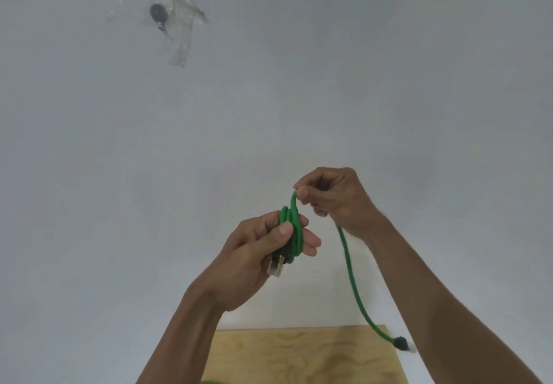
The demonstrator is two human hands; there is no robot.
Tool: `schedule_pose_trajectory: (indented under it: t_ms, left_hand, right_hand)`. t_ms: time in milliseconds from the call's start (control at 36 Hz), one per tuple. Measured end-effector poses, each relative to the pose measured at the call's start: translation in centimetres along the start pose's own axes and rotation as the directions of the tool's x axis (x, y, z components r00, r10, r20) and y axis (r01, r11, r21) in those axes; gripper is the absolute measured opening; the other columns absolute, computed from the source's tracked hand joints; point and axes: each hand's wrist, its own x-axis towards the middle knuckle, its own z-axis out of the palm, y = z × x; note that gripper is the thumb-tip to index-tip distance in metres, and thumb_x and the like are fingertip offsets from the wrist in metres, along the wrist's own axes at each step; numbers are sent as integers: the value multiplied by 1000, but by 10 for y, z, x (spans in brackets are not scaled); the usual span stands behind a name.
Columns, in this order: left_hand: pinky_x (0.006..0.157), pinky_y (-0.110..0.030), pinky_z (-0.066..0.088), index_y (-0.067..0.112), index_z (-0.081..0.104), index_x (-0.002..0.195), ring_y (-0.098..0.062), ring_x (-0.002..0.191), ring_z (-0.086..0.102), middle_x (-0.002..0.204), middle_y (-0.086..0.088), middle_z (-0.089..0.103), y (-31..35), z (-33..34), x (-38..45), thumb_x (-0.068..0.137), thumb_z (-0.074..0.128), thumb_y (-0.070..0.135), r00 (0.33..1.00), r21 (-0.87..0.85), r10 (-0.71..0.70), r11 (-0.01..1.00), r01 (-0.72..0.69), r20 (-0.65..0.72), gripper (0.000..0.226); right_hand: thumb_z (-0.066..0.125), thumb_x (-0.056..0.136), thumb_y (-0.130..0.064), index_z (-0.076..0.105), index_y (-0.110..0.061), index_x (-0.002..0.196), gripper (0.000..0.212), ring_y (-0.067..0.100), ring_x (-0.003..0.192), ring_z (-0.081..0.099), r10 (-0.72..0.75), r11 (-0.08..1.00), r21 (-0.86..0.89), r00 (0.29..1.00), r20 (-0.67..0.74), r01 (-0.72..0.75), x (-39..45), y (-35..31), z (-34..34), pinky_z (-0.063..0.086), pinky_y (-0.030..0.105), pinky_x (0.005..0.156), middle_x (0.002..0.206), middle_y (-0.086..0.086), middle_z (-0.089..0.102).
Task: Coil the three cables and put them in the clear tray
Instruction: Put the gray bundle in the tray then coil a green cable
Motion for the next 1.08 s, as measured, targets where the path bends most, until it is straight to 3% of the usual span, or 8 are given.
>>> schedule_pose_trajectory:
  t_ms: [83,167,250,472,639,750,917,1083]
  left_hand:
    - [87,-30,51,-7,63,114,-27,92,69,100,-17,73,2,6,5,95,48,12,997,-97,77,992,-77,-3,30]
    - [80,-36,57,-5,68,112,-24,89,72,102,-19,74,5,7,12,93,50,10,992,-190,109,975,-119,-63,30]
    - [79,-32,59,-5,66,117,-22,90,74,107,-18,74,7,2,15,91,53,12,988,-288,90,950,-124,-128,33]
    - [85,-27,58,-7,63,115,-24,96,73,109,-17,74,14,-5,24,87,54,13,949,-318,94,929,-192,-300,36]
    - [86,-26,57,-4,66,110,-23,96,73,104,-14,75,13,-15,28,88,55,16,931,-212,85,963,-169,-354,32]
    - [88,-28,57,-2,66,110,-22,96,73,102,-13,75,9,-21,30,88,55,18,926,-175,80,973,-153,-368,31]
    - [84,-27,57,-4,64,114,-23,91,72,99,-15,74,5,-30,27,95,52,13,929,-159,59,979,-125,-365,29]
    - [83,-27,57,-6,61,118,-20,85,71,97,-14,74,4,-30,23,97,48,10,958,-101,58,991,-90,-280,30]
  right_hand:
    - [78,84,-24,79,-15,84,9,26,60,53,59,996,75,995,-77,-53,-8,19,14,44,38,57,69,10,69]
    - [66,92,-10,80,-20,83,19,21,50,50,127,988,101,984,-124,-115,-23,33,31,42,27,44,60,5,65]
    - [56,103,-25,76,-20,80,31,19,49,46,152,988,-7,986,-71,-153,-39,37,41,39,28,44,63,3,64]
    - [55,102,-34,72,-29,113,21,13,46,47,245,935,-282,966,81,-214,-57,34,52,46,25,45,63,0,66]
    - [54,102,-35,71,-17,107,25,4,46,50,185,865,-491,975,125,-101,-62,19,49,41,17,54,60,-5,58]
    - [54,102,-36,69,-18,111,25,13,50,53,205,779,-624,967,155,-65,-62,9,49,50,35,59,69,8,66]
    - [54,100,-35,69,-25,103,18,10,48,48,180,647,-762,972,151,-2,-60,-9,41,37,21,53,56,-6,55]
    - [52,99,-38,68,-30,100,18,6,64,50,129,466,-877,972,195,114,-54,-35,35,34,25,59,65,-15,51]
